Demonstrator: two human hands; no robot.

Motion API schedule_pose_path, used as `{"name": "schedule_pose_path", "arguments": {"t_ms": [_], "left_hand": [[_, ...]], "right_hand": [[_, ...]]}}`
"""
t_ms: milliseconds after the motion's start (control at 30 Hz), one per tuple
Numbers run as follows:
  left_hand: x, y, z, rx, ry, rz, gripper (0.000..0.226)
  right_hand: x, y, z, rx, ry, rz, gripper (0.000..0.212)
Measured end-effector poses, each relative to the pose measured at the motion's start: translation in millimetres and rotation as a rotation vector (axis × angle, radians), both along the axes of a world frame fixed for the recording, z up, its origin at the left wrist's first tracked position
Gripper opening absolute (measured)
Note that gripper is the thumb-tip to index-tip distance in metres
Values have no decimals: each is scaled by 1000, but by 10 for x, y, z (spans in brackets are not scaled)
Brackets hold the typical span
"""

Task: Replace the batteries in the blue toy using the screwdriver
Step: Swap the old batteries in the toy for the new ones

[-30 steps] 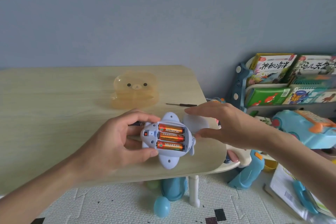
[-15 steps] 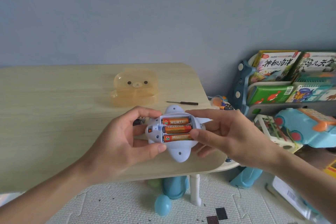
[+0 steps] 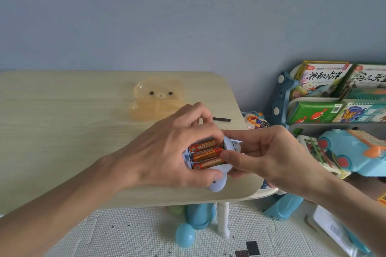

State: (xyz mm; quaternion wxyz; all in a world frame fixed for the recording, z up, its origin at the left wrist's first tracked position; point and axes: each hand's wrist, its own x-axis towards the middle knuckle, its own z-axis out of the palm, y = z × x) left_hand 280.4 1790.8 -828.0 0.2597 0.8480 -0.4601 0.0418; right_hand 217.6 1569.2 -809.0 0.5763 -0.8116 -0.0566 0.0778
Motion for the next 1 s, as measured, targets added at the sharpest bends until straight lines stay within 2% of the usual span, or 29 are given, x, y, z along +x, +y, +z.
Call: {"name": "schedule_pose_path", "arguments": {"t_ms": [467,633,867,1000], "left_hand": [[79,-87,-130,-139,23,-84,52],[149,-25,-173,-302,77,-63,22],[188,114,-182,-317,38,69,17],[176,194,-94,-518,285,141,9]], "right_hand": [[19,-11,-125,-69,24,-14,36],[3,15,-102,-45,30,-41,31],[-11,-6,-93,-30,9,-66,35],[11,-8,-106,-29,3,-57,44]]}}
